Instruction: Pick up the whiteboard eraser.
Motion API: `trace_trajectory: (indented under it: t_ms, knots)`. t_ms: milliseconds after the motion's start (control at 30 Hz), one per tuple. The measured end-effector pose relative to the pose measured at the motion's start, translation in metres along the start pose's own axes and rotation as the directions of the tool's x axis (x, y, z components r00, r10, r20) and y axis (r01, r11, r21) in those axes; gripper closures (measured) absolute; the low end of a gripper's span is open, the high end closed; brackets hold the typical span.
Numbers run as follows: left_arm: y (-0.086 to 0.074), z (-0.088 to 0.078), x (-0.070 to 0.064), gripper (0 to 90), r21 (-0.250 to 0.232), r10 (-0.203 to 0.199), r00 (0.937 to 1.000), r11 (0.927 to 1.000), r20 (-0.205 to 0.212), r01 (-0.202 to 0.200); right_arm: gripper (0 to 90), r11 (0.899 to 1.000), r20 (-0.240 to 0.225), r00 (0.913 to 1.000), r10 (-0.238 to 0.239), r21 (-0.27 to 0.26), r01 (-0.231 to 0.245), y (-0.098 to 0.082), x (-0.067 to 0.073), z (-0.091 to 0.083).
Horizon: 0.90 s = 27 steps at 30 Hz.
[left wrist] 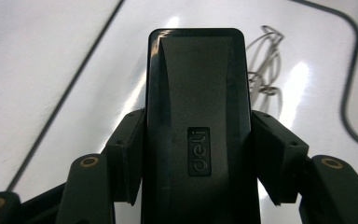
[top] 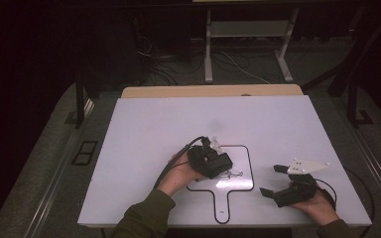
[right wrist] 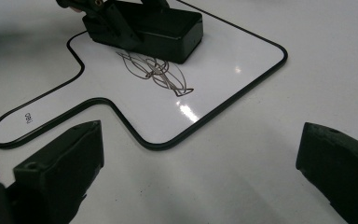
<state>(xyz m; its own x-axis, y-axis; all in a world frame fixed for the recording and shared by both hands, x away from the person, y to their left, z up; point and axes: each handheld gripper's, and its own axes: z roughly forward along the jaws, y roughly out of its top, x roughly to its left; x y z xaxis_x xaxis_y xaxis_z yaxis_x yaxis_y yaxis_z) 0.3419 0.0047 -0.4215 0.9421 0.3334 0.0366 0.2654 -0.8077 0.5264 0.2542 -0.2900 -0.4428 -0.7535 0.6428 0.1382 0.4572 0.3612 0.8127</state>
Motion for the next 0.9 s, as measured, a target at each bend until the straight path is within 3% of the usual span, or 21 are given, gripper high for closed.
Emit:
trace_trajectory:
  t_ms: [33,67,267,367,433,533,600,700,900]
  knots:
    - [0.001,0.0,-0.003,39.2,0.006,0.01,0.9999,0.9999,0.006,-0.01,0.0,1.0,-0.001,1.0,-0.001,0.0,0.001,0.0,0.0,0.0]
    - [0.001,0.0,-0.008,39.2,0.006,-0.015,0.9998,0.9999,0.014,0.015,0.0,1.0,-0.001,1.0,0.0,-0.001,0.0,0.0,0.0,0.0]
    - [0.003,0.001,-0.019,39.2,-0.002,0.022,0.9995,0.9997,0.024,-0.022,0.0,1.0,-0.001,1.0,-0.002,-0.001,0.002,0.0,0.0,0.0]
    - [0.002,0.002,-0.012,39.2,-0.011,0.0,0.9997,0.9999,0.025,0.0,0.0,1.0,-0.001,1.0,-0.003,0.001,0.003,0.0,0.0,0.0]
    - [0.002,0.003,-0.003,39.2,-0.02,0.009,0.9999,0.9998,0.011,-0.009,0.0,1.0,0.0,1.0,-0.004,0.001,0.004,0.0,0.0,0.0]
    - [0.002,0.003,0.009,39.3,-0.023,-0.026,0.9997,0.9994,0.002,0.026,0.0,1.0,0.0,1.0,-0.002,0.002,0.002,0.0,0.0,0.0]
    - [0.004,0.005,0.013,39.2,-0.018,-0.023,0.9997,0.9996,-0.002,0.023,0.0,1.0,0.001,1.0,0.0,0.0,0.0,0.0,0.0,0.0]
    - [0.007,0.006,0.007,39.2,-0.02,-0.008,1.0,0.9998,-0.002,0.008,0.0,1.0,0.0,1.0,0.001,0.0,-0.001,0.0,0.0,0.0]
    - [0.013,0.008,-0.018,39.2,-0.012,0.043,0.9986,0.999,0.031,-0.043,0.0,1.0,-0.001,1.0,-0.002,-0.001,0.002,0.0,0.0,0.0]
